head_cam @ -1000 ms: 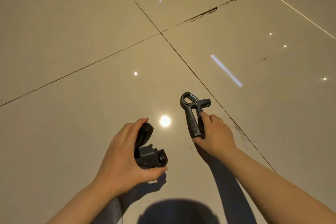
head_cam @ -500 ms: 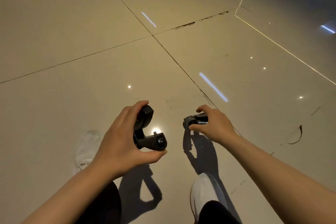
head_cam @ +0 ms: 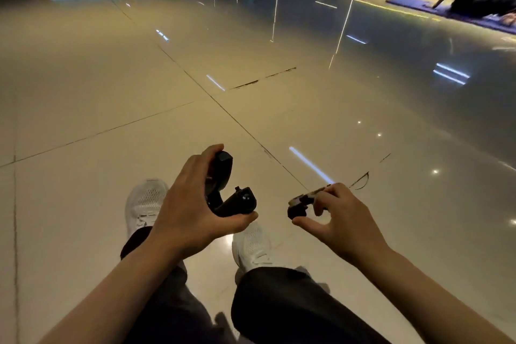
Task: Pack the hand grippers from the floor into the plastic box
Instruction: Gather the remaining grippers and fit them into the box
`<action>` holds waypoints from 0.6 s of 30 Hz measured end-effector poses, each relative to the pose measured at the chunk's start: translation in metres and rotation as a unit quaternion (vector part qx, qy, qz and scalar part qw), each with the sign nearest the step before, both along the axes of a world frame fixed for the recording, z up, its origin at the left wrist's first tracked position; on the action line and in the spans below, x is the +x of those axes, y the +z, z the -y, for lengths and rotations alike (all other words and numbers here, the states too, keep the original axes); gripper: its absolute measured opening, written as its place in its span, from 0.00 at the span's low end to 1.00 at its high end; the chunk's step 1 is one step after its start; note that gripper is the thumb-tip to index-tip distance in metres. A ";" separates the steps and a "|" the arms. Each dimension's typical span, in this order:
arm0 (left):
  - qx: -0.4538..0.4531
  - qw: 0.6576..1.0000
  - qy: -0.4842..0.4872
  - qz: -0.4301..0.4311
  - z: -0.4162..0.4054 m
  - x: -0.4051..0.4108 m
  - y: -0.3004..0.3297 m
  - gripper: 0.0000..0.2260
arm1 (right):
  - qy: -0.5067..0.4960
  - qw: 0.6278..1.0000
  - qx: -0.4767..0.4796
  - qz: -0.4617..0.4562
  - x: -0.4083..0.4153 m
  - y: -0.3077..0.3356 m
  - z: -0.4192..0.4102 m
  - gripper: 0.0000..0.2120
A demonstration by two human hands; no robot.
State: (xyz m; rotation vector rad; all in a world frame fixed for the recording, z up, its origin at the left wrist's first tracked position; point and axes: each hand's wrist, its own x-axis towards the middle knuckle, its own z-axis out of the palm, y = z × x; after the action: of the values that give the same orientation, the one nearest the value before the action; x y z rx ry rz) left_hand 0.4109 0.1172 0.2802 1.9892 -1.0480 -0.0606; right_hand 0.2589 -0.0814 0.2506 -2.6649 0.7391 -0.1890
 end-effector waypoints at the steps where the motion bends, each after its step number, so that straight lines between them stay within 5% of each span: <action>1: -0.006 1.000 -0.012 0.010 0.002 -0.019 0.014 0.43 | 0.012 1.000 -0.015 0.016 -0.027 0.018 -0.007 0.17; 7: -0.055 0.990 -0.113 0.068 0.018 -0.162 0.090 0.44 | -0.003 0.991 -0.056 0.117 -0.200 0.107 -0.037 0.22; 15: -0.023 0.963 -0.252 0.095 0.014 -0.370 0.129 0.45 | -0.064 0.971 -0.104 0.205 -0.419 0.143 -0.071 0.24; 18: 0.010 0.950 -0.300 0.088 0.010 -0.436 0.132 0.45 | -0.102 0.964 -0.087 0.231 -0.495 0.147 -0.090 0.17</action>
State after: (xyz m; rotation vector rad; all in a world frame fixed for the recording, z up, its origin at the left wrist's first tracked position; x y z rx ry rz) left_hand -0.0251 0.1074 0.4119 1.6468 -1.7463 -0.2242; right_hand -0.2366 0.0084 0.3975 -2.5444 0.8637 -0.9317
